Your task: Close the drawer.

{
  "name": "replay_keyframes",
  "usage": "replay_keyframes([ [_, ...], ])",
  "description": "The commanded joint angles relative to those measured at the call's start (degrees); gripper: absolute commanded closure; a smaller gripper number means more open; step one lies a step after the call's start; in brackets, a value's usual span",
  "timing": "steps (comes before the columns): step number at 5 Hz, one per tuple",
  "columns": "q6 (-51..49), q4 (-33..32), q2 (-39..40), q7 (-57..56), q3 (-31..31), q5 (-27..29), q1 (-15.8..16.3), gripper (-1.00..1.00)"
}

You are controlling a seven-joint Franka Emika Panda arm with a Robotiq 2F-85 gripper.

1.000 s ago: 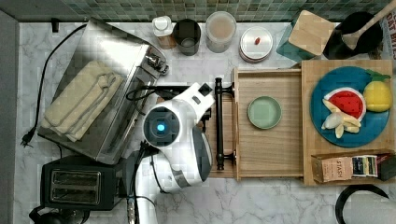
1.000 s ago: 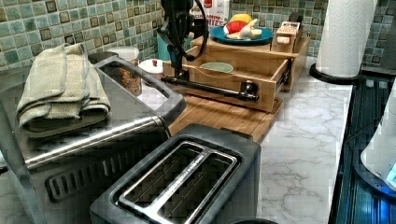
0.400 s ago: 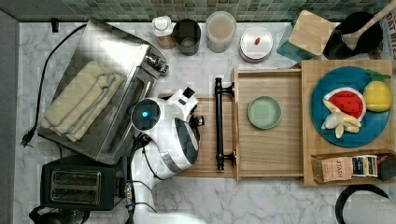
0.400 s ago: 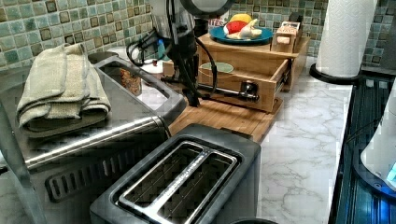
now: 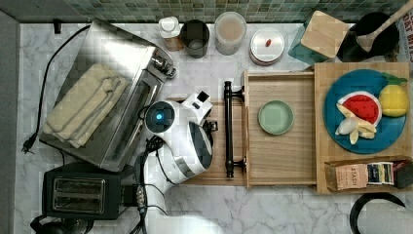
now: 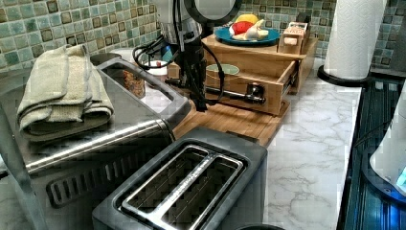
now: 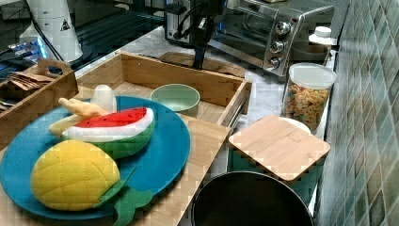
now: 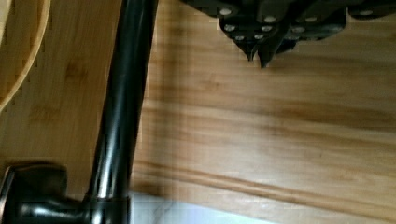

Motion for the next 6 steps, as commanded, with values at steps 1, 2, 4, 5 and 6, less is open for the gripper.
replay_keyframes([
  [1,-0.23,2.15,-3.19,-4.0,-3.06,2.88,-3.63,1.0],
  [2,-0.48,1.72,-3.44,-5.68,-3.86,4.04,-4.97,1.0],
  [4,-0.23,0.01,-5.0,-11.04,-5.84,3.86,-9.69,1.0],
  [5,-2.49,3.95,-4.25,-17.0,-8.91,3.72,-12.97,1.0],
  [6,-1.59,5.63,-3.39,-22.05,-11.91,4.78,-15.81,1.0],
])
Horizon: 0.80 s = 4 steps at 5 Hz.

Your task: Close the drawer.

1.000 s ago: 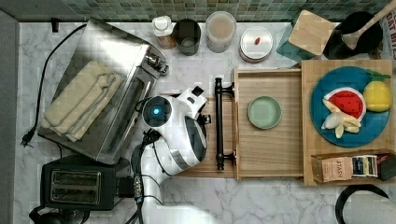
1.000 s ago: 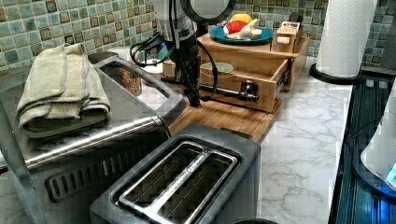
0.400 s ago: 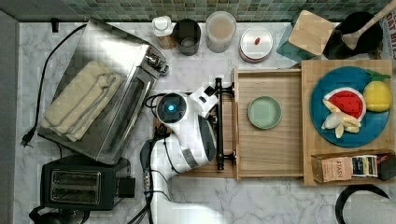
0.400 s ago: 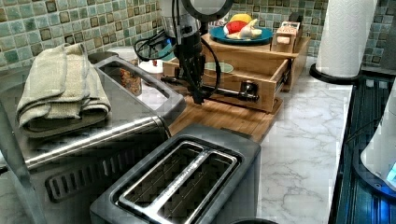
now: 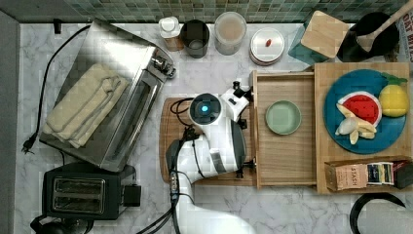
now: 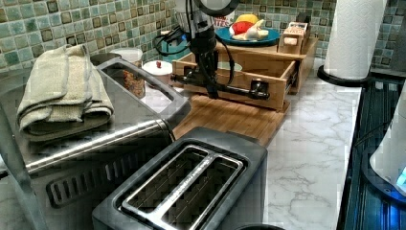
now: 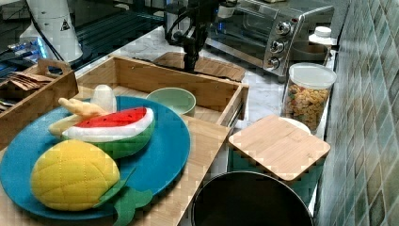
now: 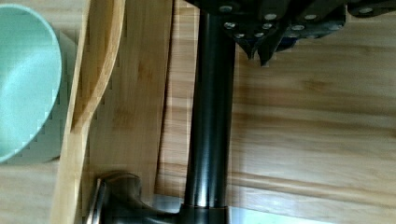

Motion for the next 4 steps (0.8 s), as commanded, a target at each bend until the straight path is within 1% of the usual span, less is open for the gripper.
replay_keyframes([
  [1,-2.28,8.88,-0.82,-14.14,-9.07,4.86,-13.54,1.0],
  [2,0.16,10.03,-0.19,-18.18,-11.16,5.36,-16.21,1.0],
  [3,2.12,12.21,1.39,-25.05,-13.31,7.15,-18.52,1.0],
  [4,5.96,13.07,2.62,-31.18,-14.58,10.31,-21.12,1.0],
])
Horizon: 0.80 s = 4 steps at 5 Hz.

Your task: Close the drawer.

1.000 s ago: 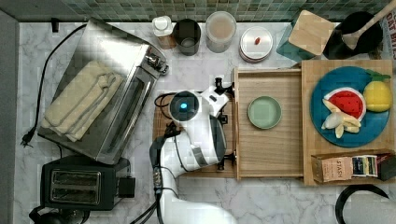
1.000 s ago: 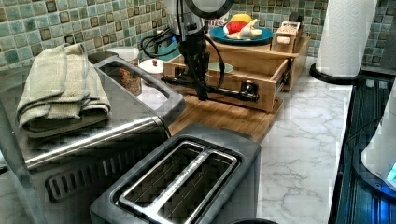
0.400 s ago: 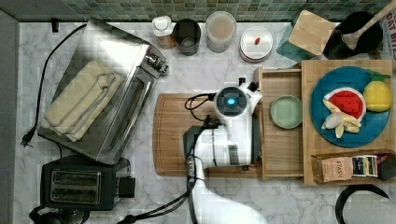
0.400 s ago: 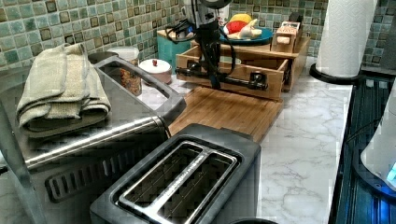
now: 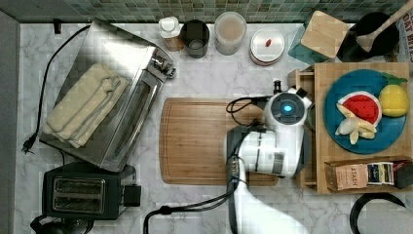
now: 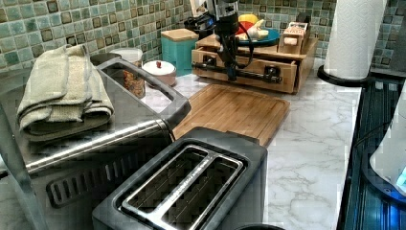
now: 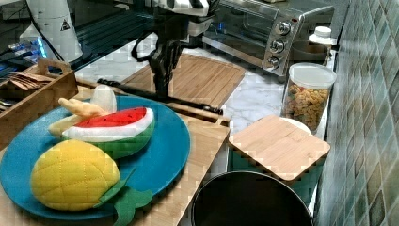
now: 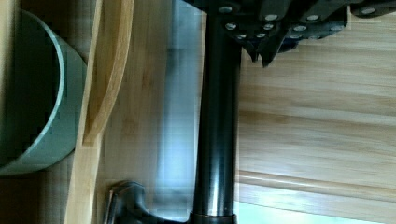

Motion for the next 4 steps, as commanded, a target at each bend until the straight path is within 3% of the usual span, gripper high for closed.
replay_keyframes([
  [1,7.19,11.53,2.9,-16.74,-7.69,6.42,-13.81,1.0],
  [2,6.49,10.95,1.58,-10.46,-9.56,1.24,-12.29,1.0],
  [3,7.96,5.84,-2.26,-10.02,-8.81,1.11,-11.86,1.0],
  [4,7.95,5.85,-2.27,-10.04,-8.73,1.09,-11.93,1.0],
])
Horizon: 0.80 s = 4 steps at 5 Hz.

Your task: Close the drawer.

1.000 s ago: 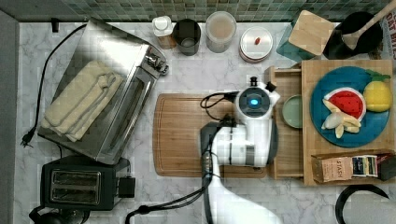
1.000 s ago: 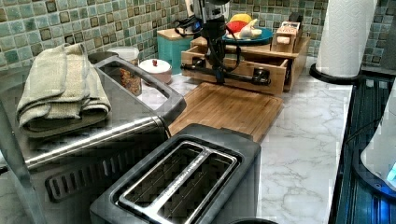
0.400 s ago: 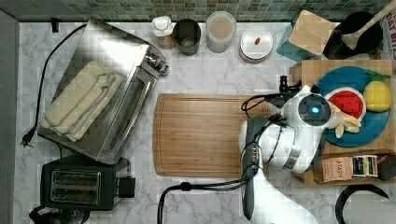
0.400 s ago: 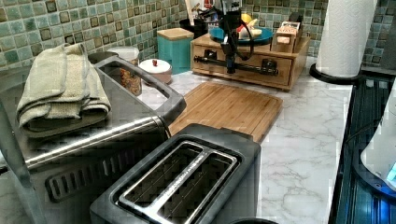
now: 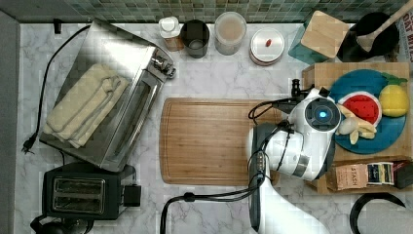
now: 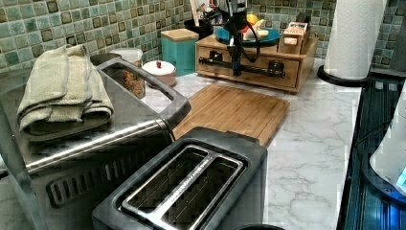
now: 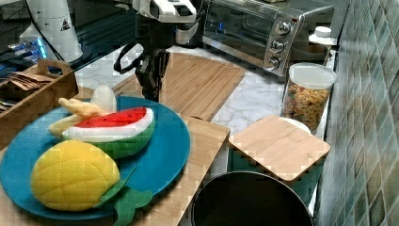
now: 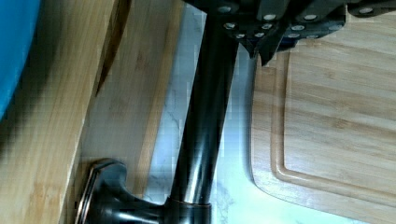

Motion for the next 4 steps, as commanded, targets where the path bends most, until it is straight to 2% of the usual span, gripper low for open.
replay_keyframes([
  [1,4.61,4.72,-3.48,3.41,-8.53,-1.85,-7.13,1.0],
  [4,4.64,4.73,-3.44,3.21,-9.34,-1.59,-6.34,1.0],
])
